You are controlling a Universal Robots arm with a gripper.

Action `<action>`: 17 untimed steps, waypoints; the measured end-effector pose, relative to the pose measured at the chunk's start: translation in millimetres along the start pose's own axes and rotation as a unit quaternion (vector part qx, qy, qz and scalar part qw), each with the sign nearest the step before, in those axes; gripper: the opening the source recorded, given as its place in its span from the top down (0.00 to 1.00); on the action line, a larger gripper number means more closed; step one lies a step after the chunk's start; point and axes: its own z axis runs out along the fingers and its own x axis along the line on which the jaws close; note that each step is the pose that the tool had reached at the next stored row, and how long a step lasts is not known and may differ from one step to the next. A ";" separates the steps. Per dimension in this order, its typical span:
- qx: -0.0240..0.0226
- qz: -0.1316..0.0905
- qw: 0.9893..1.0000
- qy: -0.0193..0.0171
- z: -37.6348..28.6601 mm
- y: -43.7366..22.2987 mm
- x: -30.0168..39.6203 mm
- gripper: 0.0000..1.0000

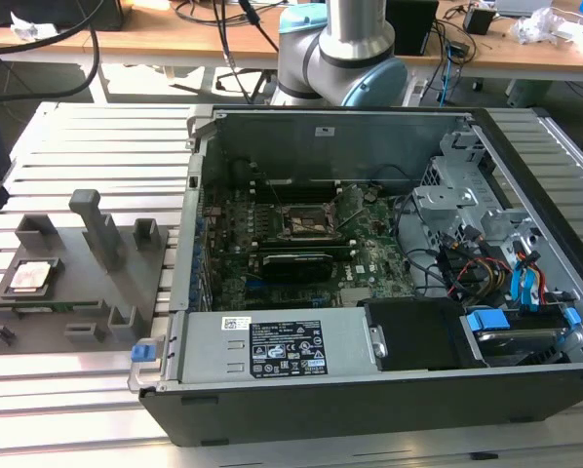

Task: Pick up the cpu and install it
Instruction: 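Pick up the cpu and move it towards the insertion slot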

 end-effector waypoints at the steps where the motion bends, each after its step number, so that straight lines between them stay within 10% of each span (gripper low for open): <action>1: 0.000 0.000 1.000 0.000 0.5 0.0 0.0 0.40; 17: 0.000 0.000 1.000 0.000 12.1 0.1 0.3 0.40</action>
